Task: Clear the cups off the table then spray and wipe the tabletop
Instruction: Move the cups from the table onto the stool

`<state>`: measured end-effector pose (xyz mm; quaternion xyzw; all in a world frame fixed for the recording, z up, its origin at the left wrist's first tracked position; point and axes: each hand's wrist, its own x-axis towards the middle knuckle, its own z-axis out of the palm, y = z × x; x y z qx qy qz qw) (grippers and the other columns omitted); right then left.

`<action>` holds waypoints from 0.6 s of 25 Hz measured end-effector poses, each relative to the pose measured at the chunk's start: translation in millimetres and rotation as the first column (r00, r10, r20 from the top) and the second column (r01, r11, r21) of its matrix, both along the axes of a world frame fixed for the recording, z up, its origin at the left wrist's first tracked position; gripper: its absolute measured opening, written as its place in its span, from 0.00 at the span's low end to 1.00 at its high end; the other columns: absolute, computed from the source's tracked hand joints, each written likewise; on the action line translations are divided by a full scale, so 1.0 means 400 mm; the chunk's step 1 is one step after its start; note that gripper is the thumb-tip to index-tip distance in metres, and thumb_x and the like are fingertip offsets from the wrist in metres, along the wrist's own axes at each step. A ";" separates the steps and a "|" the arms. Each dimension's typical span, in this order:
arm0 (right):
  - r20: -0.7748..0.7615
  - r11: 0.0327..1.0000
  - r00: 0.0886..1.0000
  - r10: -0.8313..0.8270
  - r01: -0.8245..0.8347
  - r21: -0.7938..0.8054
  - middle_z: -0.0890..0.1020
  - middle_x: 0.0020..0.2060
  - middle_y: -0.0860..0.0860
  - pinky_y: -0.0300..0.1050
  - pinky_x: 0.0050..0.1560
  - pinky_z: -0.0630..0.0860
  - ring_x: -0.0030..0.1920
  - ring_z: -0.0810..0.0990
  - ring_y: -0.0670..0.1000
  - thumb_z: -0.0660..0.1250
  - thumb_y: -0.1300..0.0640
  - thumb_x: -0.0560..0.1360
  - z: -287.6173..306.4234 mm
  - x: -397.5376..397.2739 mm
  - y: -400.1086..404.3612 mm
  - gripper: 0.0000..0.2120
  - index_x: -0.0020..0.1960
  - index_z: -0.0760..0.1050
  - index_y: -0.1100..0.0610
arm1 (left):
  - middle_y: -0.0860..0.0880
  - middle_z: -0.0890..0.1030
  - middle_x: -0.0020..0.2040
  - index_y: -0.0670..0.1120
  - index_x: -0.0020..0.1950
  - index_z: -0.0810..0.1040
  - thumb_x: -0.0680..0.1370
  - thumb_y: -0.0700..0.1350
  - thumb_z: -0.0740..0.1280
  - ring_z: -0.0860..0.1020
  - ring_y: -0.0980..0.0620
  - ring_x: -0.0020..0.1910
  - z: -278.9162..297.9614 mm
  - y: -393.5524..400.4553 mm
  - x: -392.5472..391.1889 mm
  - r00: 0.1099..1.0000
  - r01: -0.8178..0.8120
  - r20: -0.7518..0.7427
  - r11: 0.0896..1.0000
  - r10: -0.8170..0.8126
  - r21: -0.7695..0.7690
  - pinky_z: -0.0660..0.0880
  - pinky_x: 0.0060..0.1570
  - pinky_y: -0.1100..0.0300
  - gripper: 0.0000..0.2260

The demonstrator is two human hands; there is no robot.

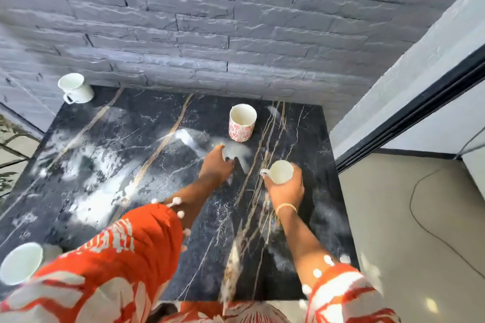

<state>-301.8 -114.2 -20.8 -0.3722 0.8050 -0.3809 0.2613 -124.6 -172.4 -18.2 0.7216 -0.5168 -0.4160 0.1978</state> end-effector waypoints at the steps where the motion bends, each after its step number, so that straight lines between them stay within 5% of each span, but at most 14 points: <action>1: -0.024 1.000 1.000 0.012 -0.012 -0.017 0.80 0.56 0.53 0.49 0.55 0.77 0.55 0.78 0.57 0.82 0.51 0.59 0.004 0.004 -0.023 0.35 0.62 0.72 0.52 | 0.42 0.73 0.69 0.45 0.75 0.63 0.76 0.46 0.68 0.75 0.43 0.65 -0.001 -0.032 -0.013 0.997 -0.060 -0.055 0.998 0.062 0.024 0.71 0.65 0.49 0.29; 5: -0.029 0.999 0.999 0.026 -0.027 -0.033 0.80 0.57 0.53 0.46 0.55 0.75 0.56 0.78 0.56 0.82 0.51 0.59 -0.012 0.010 -0.113 0.35 0.63 0.73 0.54 | 0.44 0.71 0.72 0.46 0.78 0.59 0.70 0.46 0.77 0.72 0.44 0.68 -0.018 -0.157 -0.058 0.934 -0.236 -0.260 0.970 0.243 0.058 0.71 0.67 0.47 0.41; 9: -0.031 0.991 0.991 0.134 -0.133 0.014 0.78 0.61 0.50 0.47 0.61 0.75 0.60 0.77 0.53 0.80 0.49 0.60 -0.036 -0.001 -0.170 0.37 0.66 0.70 0.50 | 0.46 0.73 0.69 0.46 0.78 0.54 0.62 0.45 0.82 0.72 0.47 0.68 -0.033 -0.234 -0.108 0.893 -0.341 -0.312 0.940 0.324 -0.001 0.68 0.68 0.54 0.52; 15: -0.118 0.953 0.946 0.301 -0.299 0.040 0.76 0.64 0.47 0.46 0.61 0.74 0.63 0.76 0.52 0.78 0.46 0.61 -0.061 -0.035 -0.231 0.38 0.67 0.67 0.48 | 0.50 0.79 0.60 0.52 0.68 0.69 0.59 0.51 0.83 0.77 0.47 0.61 -0.046 -0.291 -0.132 0.905 -0.400 -0.183 0.914 0.383 -0.063 0.74 0.59 0.55 0.40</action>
